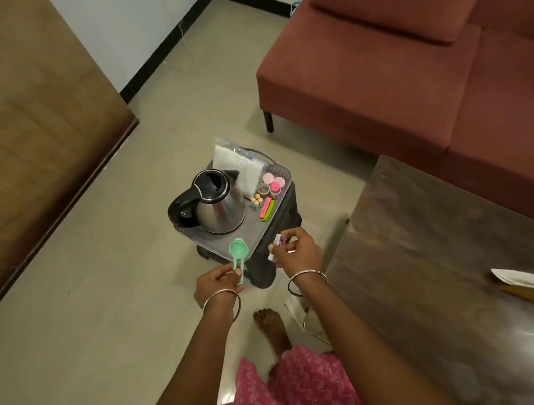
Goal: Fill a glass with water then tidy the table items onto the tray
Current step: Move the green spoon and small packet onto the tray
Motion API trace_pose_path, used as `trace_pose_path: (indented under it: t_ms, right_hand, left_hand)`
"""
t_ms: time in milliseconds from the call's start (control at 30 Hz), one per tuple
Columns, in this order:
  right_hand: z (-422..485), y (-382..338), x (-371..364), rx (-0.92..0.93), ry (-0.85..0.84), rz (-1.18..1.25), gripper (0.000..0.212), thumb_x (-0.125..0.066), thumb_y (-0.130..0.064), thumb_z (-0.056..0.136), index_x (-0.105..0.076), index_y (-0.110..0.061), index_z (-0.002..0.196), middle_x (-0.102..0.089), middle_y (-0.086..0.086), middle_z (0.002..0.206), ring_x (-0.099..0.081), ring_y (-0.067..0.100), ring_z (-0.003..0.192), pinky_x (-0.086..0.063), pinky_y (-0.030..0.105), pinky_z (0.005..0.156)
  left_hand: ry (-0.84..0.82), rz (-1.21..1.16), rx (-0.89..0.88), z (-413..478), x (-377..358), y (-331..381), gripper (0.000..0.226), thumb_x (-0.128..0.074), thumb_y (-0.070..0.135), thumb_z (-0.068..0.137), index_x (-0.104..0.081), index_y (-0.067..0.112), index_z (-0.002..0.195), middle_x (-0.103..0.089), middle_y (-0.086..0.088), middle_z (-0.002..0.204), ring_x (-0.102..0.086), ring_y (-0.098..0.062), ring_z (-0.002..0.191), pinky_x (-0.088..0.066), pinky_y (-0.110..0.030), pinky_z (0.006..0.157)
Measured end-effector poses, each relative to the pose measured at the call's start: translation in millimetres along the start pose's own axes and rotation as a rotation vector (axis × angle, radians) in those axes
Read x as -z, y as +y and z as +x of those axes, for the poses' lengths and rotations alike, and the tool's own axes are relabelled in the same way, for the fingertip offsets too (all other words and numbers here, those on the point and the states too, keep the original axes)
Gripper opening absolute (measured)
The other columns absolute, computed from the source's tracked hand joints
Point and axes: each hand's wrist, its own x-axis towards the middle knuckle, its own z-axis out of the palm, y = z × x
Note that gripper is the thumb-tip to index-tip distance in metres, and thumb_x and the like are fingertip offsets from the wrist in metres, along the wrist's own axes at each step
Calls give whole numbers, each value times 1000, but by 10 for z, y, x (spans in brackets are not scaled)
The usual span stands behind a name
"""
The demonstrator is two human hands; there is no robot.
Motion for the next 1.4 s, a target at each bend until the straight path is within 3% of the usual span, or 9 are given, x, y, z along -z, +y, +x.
trace_pose_path:
  t_ms: [133,267,433,633,767,900,1167,1300,1400]
  right_hand:
    - [432,-74,-288,-86,19,-34,30,-82,-29,75,-66,-15,97,-73,6,84,-69,24,83,-58,36,81]
    - [893,-78,-581,-162,-20,-110,34,-83,-32,75,-64,-14,97,-73,8,90,-69,27,90,-57,38,83]
    - [1429,-21,-951,-267,-39,-235,38,-82,-37,74,-65,-16,100,-69,10,107,-65,32,102,-51,33,83]
    - [1766,87,-1235,-144,-58,-506,35,-74,-35,79,-66,-16,107,-69,13,107,-66,37,101,-54,38,82]
    - [1863,108,-1354,-158,-52,-596,25,-64,-25,86,-65,-13,108,-66,14,112,-64,38,105,-52,37,81]
    - [1938,86,-1412,-218,-24,-610,26,-67,-24,86,-65,-11,108,-66,15,113,-64,38,106,-53,38,81]
    - [1996,75,-1362,-235,-40,-588,26,-59,-28,95,-65,-11,114,-66,15,117,-62,38,110,-51,37,82]
    - [1951,127,-1248,-177,-47,-490,20,-58,-24,92,-72,-17,104,-72,12,106,-66,33,103,-52,33,82]
    - [1871,206,-1085,-120,-41,-381,16,-60,-21,88,-74,-19,97,-75,5,95,-70,31,91,-57,39,84]
  left_hand:
    - [-14,85,25,442,-67,96,25,-74,-7,74,-74,0,98,-72,-19,87,-65,-23,62,-61,-30,66]
    - [-1,221,40,871,-172,153,21,-76,-2,72,-77,8,90,-74,-15,77,-68,-27,65,-60,-41,78]
    - [-25,305,61,1282,-367,51,18,-77,0,71,-78,9,86,-74,-16,77,-72,-34,74,-59,-45,79]
    - [48,371,89,1524,-661,3,15,-73,4,75,-79,16,83,-76,-9,82,-71,-31,78,-57,-37,80]
    - [101,440,91,1586,-719,-6,19,-70,2,79,-78,16,88,-76,-7,87,-71,-23,88,-52,-27,82]
    - [134,459,65,1637,-740,-24,26,-63,-4,81,-78,16,88,-76,-7,85,-70,-28,85,-55,-39,83]
    - [146,449,44,1689,-826,-44,27,-61,-4,82,-76,16,91,-76,-7,87,-69,-29,87,-55,-39,83]
    - [192,428,40,1692,-957,-38,33,-56,-6,79,-76,20,86,-75,-4,81,-70,-26,84,-54,-33,80]
    - [243,333,95,1705,-1052,-56,37,-55,-8,79,-76,21,83,-75,-4,80,-72,-27,79,-58,-40,79]
